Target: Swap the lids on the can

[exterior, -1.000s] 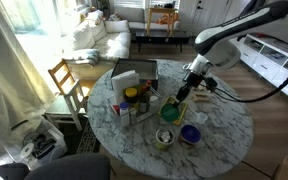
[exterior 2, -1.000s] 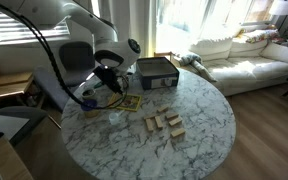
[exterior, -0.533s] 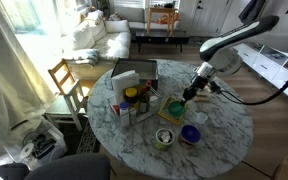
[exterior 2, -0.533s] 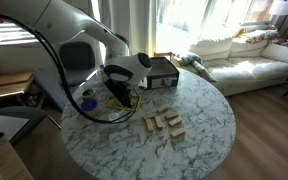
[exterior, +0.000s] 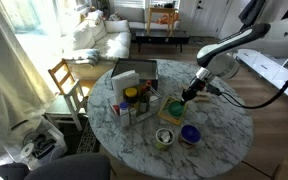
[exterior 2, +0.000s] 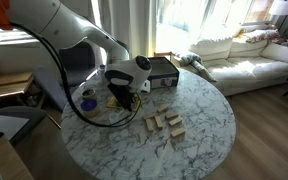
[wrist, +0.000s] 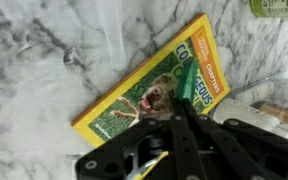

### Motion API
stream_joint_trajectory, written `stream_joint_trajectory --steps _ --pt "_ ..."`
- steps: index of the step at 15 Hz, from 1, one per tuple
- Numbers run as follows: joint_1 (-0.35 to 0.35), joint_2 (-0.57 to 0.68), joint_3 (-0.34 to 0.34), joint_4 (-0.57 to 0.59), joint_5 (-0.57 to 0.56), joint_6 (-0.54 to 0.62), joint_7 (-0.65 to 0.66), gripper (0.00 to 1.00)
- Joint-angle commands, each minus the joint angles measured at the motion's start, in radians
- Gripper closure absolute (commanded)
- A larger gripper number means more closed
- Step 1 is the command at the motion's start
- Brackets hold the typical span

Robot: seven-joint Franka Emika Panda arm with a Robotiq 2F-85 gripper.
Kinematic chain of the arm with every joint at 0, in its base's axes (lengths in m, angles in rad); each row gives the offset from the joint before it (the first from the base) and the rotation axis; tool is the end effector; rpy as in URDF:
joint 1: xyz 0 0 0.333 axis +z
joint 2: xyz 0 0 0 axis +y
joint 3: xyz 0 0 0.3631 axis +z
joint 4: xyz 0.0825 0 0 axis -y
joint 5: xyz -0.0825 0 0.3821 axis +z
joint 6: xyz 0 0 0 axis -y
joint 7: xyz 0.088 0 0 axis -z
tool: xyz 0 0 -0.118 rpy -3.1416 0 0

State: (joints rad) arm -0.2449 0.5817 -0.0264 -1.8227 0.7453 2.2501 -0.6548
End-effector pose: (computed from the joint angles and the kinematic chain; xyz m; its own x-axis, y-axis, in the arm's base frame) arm 0.6451 -0.1521 0.2398 0.9857 -0.1550 0.0655 -0.1003 -0.8537 -0.5111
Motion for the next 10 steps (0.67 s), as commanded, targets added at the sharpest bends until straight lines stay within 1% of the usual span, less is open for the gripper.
stream_joint_trajectory --steps 1,4,5,6,8,10 --pt "0.015 0.025 -0.012 -0.003 -0.076 0.049 0.096 0.99" --pt "0.009 0.03 -0.007 -0.004 -0.15 0.056 0.167 0.99" --pt "0.01 0.03 -0.007 -0.004 -0.179 0.058 0.196 0.85" --pt "0.006 0.025 0.0 -0.003 -0.195 0.056 0.212 0.69" --pt "0.005 -0.009 0.004 -0.018 -0.242 0.037 0.245 0.56" --pt "0.016 -0.046 -0.002 -0.041 -0.305 0.035 0.285 0.42"
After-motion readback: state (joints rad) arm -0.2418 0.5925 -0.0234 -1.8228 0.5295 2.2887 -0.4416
